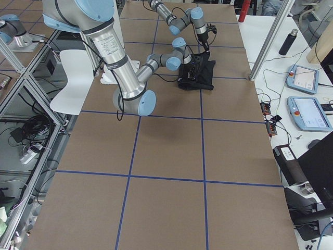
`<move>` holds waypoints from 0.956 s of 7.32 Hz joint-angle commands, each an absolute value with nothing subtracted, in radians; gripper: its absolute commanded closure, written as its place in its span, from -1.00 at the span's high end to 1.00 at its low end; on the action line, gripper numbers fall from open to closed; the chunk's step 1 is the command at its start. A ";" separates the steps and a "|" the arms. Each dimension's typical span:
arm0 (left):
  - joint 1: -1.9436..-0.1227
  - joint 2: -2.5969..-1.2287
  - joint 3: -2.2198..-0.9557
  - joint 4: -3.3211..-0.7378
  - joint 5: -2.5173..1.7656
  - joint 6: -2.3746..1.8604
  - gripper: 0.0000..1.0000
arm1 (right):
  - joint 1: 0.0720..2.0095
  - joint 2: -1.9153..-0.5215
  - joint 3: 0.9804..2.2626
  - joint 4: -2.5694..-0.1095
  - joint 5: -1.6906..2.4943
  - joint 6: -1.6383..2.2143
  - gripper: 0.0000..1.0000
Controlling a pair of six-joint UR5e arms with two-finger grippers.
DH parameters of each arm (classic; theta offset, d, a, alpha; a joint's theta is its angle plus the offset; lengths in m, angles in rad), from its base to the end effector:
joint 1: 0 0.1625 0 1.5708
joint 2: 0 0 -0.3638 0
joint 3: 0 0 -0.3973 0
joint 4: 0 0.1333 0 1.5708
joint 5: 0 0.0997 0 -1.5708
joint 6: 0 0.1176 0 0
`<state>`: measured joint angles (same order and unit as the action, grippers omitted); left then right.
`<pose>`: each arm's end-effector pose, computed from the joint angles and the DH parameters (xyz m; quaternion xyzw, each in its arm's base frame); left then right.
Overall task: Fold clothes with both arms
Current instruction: 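Lift the shirt's near edge with both grippers and fold it away from the robot, then release the shirt with the left gripper and withdraw it while the right presses the fold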
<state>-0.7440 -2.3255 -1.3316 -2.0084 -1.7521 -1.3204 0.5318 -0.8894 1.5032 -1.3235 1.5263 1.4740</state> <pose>0.4737 -0.5883 0.2174 0.1472 0.4399 -0.1759 0.8683 -0.5400 -0.4784 0.2171 0.1482 -0.3906 0.2051 0.8851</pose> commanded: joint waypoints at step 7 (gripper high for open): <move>-0.888 -2.556 -1.045 -2.062 -1.990 -1.253 1.00 | 0.612 -0.848 1.474 -1.318 1.746 1.401 1.00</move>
